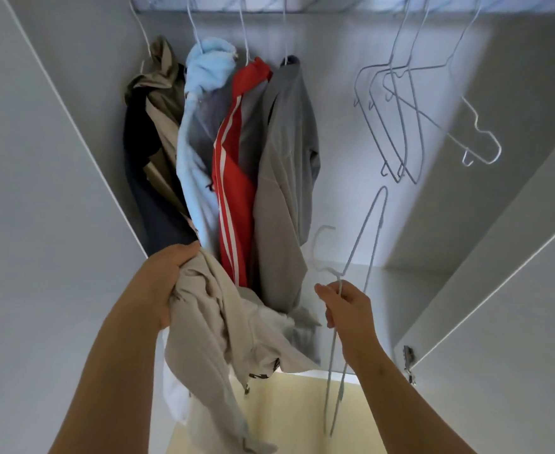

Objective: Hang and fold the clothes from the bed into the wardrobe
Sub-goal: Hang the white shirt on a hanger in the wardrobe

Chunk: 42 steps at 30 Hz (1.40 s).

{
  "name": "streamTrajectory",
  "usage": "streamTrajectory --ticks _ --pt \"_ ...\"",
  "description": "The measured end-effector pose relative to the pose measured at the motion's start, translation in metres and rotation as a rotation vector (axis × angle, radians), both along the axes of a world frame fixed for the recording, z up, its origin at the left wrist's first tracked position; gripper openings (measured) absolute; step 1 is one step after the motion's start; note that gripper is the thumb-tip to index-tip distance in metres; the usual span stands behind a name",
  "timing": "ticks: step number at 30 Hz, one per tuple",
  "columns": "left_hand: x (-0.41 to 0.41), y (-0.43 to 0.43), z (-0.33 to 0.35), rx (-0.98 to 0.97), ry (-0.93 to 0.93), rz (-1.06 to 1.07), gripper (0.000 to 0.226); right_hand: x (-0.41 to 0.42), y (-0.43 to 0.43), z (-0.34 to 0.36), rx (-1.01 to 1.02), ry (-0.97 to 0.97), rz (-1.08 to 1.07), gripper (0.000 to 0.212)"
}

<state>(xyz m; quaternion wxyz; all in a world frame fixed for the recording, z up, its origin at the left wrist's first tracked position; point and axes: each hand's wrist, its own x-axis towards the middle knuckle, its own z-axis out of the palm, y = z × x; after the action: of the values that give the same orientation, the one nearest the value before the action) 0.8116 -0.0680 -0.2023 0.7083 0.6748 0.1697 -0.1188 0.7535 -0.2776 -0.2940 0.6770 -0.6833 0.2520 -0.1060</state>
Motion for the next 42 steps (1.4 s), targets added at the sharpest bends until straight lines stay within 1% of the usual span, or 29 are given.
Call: streamTrajectory --ticks 2,4,5,8,10,12,14,17,19,22,23,28,31,36,42 --pt "-0.002 -0.004 -0.004 0.015 0.012 0.019 0.025 0.002 -0.005 0.001 -0.014 0.018 -0.003 0.018" --pt "-0.002 -0.007 -0.007 0.035 0.021 0.027 0.025 0.004 -0.011 -0.001 -0.018 0.046 -0.051 0.02" --pt "-0.002 -0.007 -0.009 0.048 0.026 0.032 0.025 0.004 -0.014 -0.002 -0.036 0.061 -0.056 0.023" --pt "-0.001 -0.007 -0.012 0.071 0.024 0.04 0.025 0.002 -0.02 -0.007 -0.16 0.082 -0.021 0.041" --pt "-0.002 -0.006 -0.016 0.12 0.011 0.011 0.024 -0.001 -0.025 -0.009 -0.267 0.082 -0.053 0.046" --pt "-0.004 -0.003 -0.019 0.153 -0.001 -0.035 0.023 -0.004 -0.031 -0.009 -0.361 0.063 -0.101 0.042" --pt "-0.006 0.002 -0.023 0.176 -0.008 -0.053 0.025 -0.009 -0.038 -0.008 -0.406 0.037 -0.126 0.034" --pt "-0.006 0.007 -0.029 0.203 -0.006 -0.026 0.024 -0.015 -0.041 -0.004 -0.339 0.008 -0.051 0.026" --pt "-0.004 0.007 -0.034 0.22 -0.02 -0.004 0.023 -0.019 -0.04 -0.001 -0.251 -0.028 0.032 0.027" --pt "-0.002 0.007 -0.042 0.258 -0.044 0.048 0.022 -0.024 -0.041 0.002 -0.06 -0.091 0.153 0.028" --pt "-0.002 0.008 -0.045 0.272 -0.048 0.062 0.022 -0.025 -0.041 0.003 -0.036 -0.099 0.184 0.028" --pt "0.0 0.012 -0.056 0.349 -0.076 0.106 0.024 -0.02 -0.038 0.0 -0.164 -0.043 0.254 0.036" --pt "0.003 0.016 -0.056 0.398 -0.117 0.164 0.027 -0.016 -0.038 0.003 -0.192 0.005 0.316 0.037" --pt "0.008 0.022 -0.05 0.665 -0.281 0.127 0.029 -0.007 -0.038 0.01 -0.221 0.024 0.375 0.041" --pt "0.011 0.031 -0.051 0.809 -0.366 0.199 0.026 0.007 -0.04 0.02 -0.271 0.027 0.419 0.042"
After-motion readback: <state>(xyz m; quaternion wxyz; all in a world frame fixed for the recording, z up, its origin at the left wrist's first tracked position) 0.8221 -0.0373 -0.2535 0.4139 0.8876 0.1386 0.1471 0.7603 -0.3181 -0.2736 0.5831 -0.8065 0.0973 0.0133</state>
